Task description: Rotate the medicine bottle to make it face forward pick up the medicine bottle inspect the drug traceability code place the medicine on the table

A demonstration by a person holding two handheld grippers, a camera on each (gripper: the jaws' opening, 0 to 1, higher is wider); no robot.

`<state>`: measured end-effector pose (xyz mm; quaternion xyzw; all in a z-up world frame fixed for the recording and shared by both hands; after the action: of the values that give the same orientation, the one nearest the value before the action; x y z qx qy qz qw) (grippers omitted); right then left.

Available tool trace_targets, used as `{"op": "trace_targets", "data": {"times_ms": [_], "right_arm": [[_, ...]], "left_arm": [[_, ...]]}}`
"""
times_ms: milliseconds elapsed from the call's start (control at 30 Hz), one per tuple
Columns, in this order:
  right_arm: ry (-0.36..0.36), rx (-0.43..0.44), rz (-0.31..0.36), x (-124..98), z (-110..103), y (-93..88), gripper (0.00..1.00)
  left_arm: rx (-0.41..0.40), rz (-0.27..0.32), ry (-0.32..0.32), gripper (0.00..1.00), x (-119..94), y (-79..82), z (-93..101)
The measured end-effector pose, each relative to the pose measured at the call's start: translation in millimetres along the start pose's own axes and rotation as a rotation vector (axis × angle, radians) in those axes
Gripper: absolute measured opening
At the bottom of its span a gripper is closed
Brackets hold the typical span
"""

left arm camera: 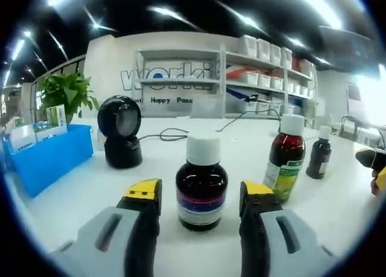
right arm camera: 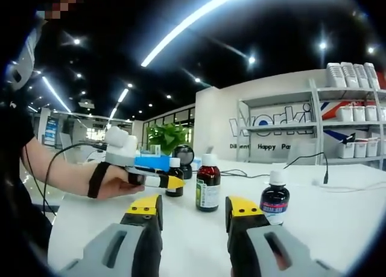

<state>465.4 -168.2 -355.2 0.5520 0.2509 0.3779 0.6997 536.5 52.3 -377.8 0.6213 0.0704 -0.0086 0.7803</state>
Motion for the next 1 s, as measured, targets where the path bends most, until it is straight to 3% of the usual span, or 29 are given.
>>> {"op": "trace_targets", "data": {"times_ms": [133,233,367,467,667,1000], "right_arm": [[-0.013,0.003,-0.002,-0.6,1.9,-0.2,0.34],[-0.017,0.005,-0.002,-1.0,2.0,0.0,0.33],[-0.019,-0.005,-0.006,-1.4,1.6,-0.6,0.32],[-0.020,-0.004,-0.007,-1.4,2.0,-1.0,0.32],[-0.021,-0.006,-0.008,-1.3,2.0,-1.1,0.31],[-0.025,-0.016,-0.009,-0.8,2.7,-1.0,0.30]], "left_arm": [[0.032,0.005,0.038,0.42,-2.7,-1.4,1.9],[0.049,-0.018,0.048,0.38,-2.3,-8.9,5.1],[0.103,0.000,0.082,0.26,-6.9,-8.9,1.7],[0.088,0.001,0.075,0.26,-7.5,-8.3,1.7],[0.074,0.004,0.045,0.25,-9.1,-7.5,0.2],[0.049,-0.070,-0.071,0.24,0.3,-9.7,-5.9]]}}
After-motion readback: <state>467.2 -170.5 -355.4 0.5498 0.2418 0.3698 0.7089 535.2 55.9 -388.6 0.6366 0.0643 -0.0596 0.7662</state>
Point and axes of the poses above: the point that each gripper's makers call its tool centre point, and the gripper's own axes: x roughly forward along the fingers, z roughly to its right, y roughly out of its top, the point moved 1 cm from there along -x, roughly backward along the fingers, and after that the axes turned 12 degrees about -x, right-handed, at the moved point
